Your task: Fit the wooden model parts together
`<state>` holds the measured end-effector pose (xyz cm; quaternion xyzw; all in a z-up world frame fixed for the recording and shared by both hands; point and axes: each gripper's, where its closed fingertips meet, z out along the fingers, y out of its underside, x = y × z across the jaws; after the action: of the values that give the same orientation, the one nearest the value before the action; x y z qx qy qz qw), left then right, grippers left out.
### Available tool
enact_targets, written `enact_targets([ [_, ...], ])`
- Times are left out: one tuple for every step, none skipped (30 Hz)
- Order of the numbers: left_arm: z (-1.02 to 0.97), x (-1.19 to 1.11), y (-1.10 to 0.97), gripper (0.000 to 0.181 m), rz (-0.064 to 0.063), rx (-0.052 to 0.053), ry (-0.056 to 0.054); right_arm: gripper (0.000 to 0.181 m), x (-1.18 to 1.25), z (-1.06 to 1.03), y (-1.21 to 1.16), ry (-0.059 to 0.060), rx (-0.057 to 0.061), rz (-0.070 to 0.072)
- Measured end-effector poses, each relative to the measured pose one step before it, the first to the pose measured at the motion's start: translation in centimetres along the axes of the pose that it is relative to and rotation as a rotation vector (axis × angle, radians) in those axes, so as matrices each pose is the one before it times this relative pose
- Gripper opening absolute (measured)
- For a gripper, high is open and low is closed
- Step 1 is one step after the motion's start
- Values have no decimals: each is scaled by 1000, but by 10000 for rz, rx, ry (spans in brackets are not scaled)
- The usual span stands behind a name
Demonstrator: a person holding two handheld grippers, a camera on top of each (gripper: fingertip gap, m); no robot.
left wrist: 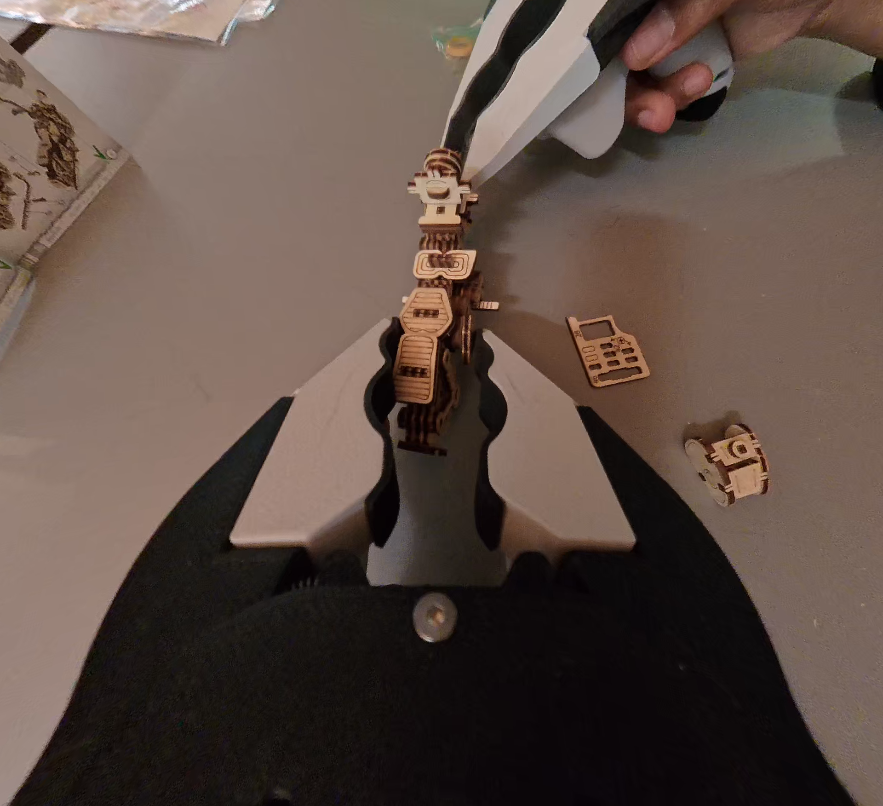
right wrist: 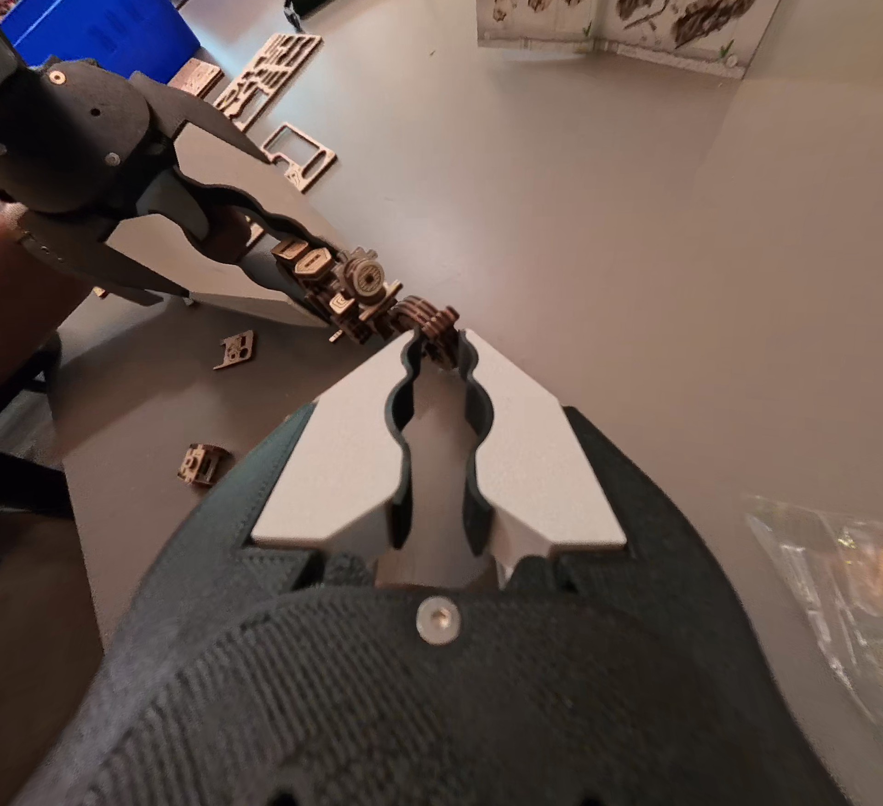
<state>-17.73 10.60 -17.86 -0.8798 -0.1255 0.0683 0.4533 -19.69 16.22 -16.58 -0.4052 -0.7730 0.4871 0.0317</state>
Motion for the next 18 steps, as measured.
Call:
enact_targets([
  [-134, 133, -179, 28, 30, 111, 3, 13, -113, -154, -89, 31, 103, -49],
  [-158, 237, -167, 28, -10, 101, 75, 13, -123, -163, -43, 11, 99, -34],
  [-197, 111, -212, 28, 7, 137, -25, 13, -58, -176, 15, 40, 93, -60],
  [-230, 56, -149, 28, 28, 126, -73, 13, 0, -224, 91, 71, 75, -68],
  [-268, 51, -103, 28, 9, 98, -81, 13, 2, -259, 103, 63, 107, -44],
  [-284, 134, -95, 28, 27, 82, -56, 13, -117, -296, 73, -21, 138, -25],
  [-312, 177, -164, 28, 115, 100, -103, 13, -264, -272, 71, -113, 156, -9],
  [-326, 208, -194, 28, 241, 127, -143, 13, -358, -228, 68, -169, 171, 16],
  [-286, 188, -33, 28, 305, 34, -201, 13, -371, -136, 131, -193, 128, 50],
  [-212, 158, 138, 28, 424, -109, -261, 13, -358, -59, 184, -201, 65, 78],
  [-180, 276, 170, 28, 544, -133, -220, 13, -351, 8, 205, -202, 15, 56],
  [-162, 257, 133, 28, 517, -77, -224, 13, -278, 38, 189, -156, -7, -23],
  [-130, 202, 95, 28, 325, -5, -195, 13, -191, 53, 190, -96, -47, -102],
  [-122, 267, 93, 28, 138, 26, -42, 13, -125, 42, 198, -55, -89, -139],
  [-120, 184, 11, 28, 48, 72, 2, 13, -100, 9, 178, -41, -86, -169],
  [-130, -79, -117, 28, 82, 136, -88, 13, -131, -25, 133, -56, -70, -214],
  [-119, -96, -197, 28, 129, 156, -31, 13, -212, -58, 38, -74, -25, -260],
  [-103, -178, -245, 28, 82, 163, -33, 13, -238, -69, -62, -47, 32, -251],
])
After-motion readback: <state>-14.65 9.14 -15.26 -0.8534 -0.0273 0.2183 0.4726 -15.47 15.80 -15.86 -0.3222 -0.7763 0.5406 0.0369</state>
